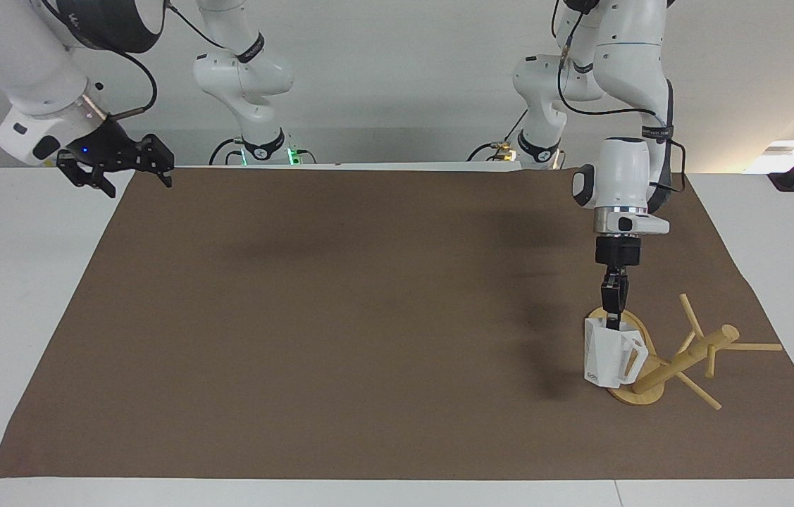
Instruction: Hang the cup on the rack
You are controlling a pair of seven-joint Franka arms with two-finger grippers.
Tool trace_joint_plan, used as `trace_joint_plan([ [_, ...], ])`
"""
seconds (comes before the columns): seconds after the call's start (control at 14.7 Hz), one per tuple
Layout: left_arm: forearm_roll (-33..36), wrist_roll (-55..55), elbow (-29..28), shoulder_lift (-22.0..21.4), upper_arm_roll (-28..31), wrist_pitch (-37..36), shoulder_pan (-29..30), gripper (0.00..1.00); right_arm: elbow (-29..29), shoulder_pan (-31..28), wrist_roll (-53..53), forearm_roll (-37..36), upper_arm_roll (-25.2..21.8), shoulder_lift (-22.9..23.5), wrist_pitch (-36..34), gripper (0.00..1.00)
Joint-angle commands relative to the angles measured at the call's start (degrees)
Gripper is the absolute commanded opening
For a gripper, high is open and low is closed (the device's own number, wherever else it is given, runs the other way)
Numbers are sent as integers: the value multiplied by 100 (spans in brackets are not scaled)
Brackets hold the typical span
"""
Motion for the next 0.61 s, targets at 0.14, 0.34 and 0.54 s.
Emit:
trace_joint_plan([
  [0.14, 129, -93, -29, 223, -28, 13, 324, 0, 68, 214, 655, -364, 66, -42, -118, 100],
  [0.34, 305, 110, -38, 241, -28, 49, 405, 12, -124, 180, 631, -312, -3, -68, -145, 100],
  [0.54, 305, 32, -64, 180, -28, -109, 396, 97, -265, -119, 639, 188, 5, -165, -127, 100],
])
